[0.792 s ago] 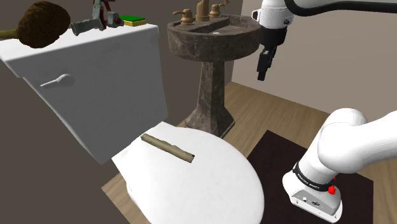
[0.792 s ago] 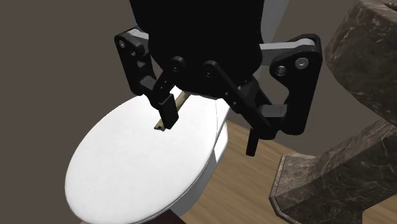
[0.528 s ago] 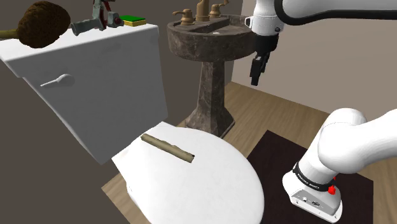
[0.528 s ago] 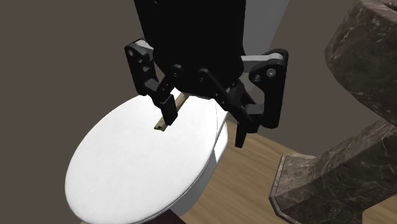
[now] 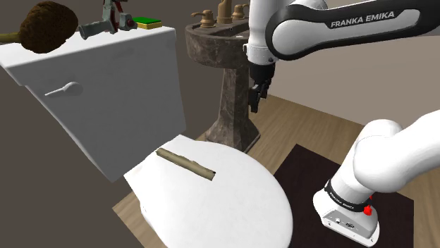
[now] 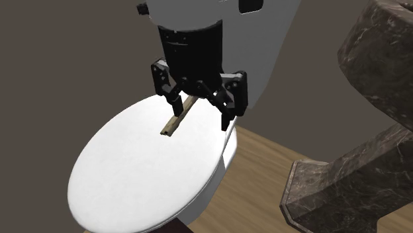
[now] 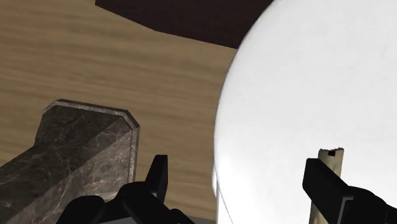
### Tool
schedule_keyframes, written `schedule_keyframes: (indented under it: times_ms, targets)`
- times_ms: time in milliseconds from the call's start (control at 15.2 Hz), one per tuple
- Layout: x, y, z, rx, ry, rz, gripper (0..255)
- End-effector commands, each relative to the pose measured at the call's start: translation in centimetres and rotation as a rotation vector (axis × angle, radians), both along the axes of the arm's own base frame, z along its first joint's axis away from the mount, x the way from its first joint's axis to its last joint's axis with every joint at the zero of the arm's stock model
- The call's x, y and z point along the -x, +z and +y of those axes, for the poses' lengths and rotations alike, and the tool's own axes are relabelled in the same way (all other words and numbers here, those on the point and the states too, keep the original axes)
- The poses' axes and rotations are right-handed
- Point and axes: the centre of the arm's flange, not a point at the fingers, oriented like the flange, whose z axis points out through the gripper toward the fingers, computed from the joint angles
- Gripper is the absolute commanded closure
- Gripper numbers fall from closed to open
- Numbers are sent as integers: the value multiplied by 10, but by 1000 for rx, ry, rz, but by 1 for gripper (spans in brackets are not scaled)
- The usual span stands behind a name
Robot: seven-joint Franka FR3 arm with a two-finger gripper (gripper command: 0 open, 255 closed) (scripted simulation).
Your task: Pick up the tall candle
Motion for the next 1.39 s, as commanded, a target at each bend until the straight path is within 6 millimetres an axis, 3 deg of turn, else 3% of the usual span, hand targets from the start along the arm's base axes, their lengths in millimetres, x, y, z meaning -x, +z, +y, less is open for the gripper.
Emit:
schedule_keyframes:
  times_ms: [0, 1320]
  targets:
    - [-10, -16, 16, -9, 1, -1, 0]
    - [-141, -173, 169, -87, 18, 2, 0]
